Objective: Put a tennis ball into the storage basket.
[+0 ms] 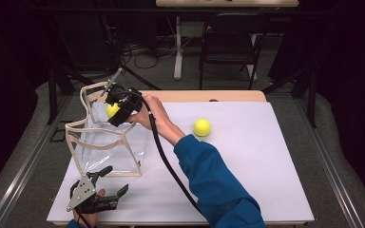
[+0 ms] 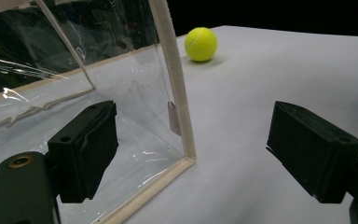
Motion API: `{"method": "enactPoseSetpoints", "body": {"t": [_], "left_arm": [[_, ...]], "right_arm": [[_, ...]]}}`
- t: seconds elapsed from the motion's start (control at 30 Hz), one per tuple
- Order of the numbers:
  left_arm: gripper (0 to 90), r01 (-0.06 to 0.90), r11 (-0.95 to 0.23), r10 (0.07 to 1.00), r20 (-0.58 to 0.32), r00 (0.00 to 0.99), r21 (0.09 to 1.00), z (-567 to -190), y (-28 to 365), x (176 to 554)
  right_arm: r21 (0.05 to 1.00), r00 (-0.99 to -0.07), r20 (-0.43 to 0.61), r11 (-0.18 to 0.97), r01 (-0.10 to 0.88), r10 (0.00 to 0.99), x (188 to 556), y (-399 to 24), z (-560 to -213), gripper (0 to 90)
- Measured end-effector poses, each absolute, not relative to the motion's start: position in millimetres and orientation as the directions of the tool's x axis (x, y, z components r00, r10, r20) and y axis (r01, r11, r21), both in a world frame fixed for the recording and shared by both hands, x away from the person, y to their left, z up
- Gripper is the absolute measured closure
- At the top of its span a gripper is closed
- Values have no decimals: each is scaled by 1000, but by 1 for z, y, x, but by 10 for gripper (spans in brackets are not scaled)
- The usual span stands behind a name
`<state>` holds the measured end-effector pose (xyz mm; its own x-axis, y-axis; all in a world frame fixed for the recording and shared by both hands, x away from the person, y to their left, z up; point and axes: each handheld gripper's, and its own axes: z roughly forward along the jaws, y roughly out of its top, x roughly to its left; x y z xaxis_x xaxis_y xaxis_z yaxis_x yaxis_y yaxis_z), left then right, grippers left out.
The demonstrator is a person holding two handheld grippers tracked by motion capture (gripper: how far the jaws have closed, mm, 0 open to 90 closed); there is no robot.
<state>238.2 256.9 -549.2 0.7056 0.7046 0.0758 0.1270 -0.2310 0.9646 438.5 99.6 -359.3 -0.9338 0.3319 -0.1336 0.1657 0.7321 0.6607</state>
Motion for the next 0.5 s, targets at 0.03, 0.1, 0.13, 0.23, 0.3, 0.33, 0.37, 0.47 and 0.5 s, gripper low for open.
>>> {"method": "enactPoseSetpoints", "body": {"t": [0.03, 0.1, 0.13, 0.23, 0.3, 0.33, 0.37, 0.47, 0.5], "left_arm": [[159, 127, -229, 706, 75, 705, 965, -549, 257, 238], [159, 129, -226, 707, 72, 704, 966, -549, 257, 238], [159, 129, -227, 707, 72, 704, 965, -549, 257, 238], [159, 128, -228, 705, 73, 705, 965, -549, 257, 238], [159, 128, -228, 705, 73, 705, 965, -549, 257, 238], [159, 128, -227, 705, 72, 705, 965, -549, 257, 238], [159, 128, -227, 705, 73, 705, 966, -549, 257, 237], [159, 127, -232, 704, 76, 706, 964, -549, 257, 237], [159, 126, -233, 703, 77, 707, 964, -549, 257, 237]], "right_arm": [[662, -935, -134, 732, 163, 330, 439, 99, -360, 256], [661, -936, -133, 733, 162, 327, 440, 99, -361, 256], [659, -936, -133, 734, 162, 327, 440, 99, -361, 255], [658, -939, -125, 735, 164, 321, 440, 99, -362, 235], [670, -937, -124, 724, 164, 327, 440, 97, -360, 178], [677, -936, -126, 718, 162, 330, 439, 96, -359, 164], [691, -934, -125, 705, 160, 335, 439, 93, -357, 134], [727, -930, -108, 666, 166, 351, 437, 83, -350, 63], [737, -930, -101, 655, 170, 355, 436, 80, -348, 38]]}}
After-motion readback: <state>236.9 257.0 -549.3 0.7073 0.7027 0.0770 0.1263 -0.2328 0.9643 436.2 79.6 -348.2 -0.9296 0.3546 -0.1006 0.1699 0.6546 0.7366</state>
